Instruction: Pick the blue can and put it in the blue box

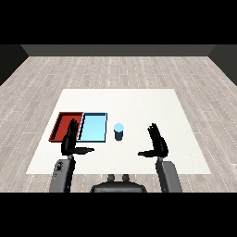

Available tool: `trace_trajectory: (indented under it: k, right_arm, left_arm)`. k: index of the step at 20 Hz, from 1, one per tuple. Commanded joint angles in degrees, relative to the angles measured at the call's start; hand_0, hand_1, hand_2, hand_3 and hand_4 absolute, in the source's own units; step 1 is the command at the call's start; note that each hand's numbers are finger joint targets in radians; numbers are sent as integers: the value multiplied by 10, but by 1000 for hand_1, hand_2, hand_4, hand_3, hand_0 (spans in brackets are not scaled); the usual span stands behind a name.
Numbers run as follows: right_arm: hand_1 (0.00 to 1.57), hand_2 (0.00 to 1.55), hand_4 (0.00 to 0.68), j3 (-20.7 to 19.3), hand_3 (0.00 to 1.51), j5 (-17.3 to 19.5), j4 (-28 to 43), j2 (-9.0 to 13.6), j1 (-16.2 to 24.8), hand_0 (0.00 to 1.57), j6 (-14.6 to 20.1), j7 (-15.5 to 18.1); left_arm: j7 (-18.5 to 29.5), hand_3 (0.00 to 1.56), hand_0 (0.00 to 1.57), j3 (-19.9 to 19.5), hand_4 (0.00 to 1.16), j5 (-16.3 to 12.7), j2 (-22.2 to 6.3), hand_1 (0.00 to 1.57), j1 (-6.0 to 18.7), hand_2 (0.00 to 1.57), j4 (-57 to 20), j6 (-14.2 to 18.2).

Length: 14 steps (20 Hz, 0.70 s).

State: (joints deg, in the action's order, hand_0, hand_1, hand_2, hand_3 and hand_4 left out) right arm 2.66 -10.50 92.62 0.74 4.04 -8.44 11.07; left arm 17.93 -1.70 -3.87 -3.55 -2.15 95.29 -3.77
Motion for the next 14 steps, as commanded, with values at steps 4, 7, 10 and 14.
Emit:
trace_trajectory:
  k: [4,7,10,14]
  right_arm:
    - [0,0,0,24,0,-28,-9,-7,-49,0,57,-55]
    - [0,0,0,34,0,-44,-122,-7,-108,0,87,7]
    - [0,0,0,37,0,-60,-120,-7,-119,0,97,3]
    - [0,0,0,-2,0,-73,-172,-7,-150,0,63,-4]
  left_arm:
    - [-5,0,0,-10,0,-11,-4,0,-12,0,16,-11]
    - [7,0,0,15,0,13,17,0,-31,0,30,6]
    - [-20,0,0,24,0,30,26,0,-19,0,31,27]
    - [-31,0,0,-14,0,-19,-9,0,-24,0,60,-16]
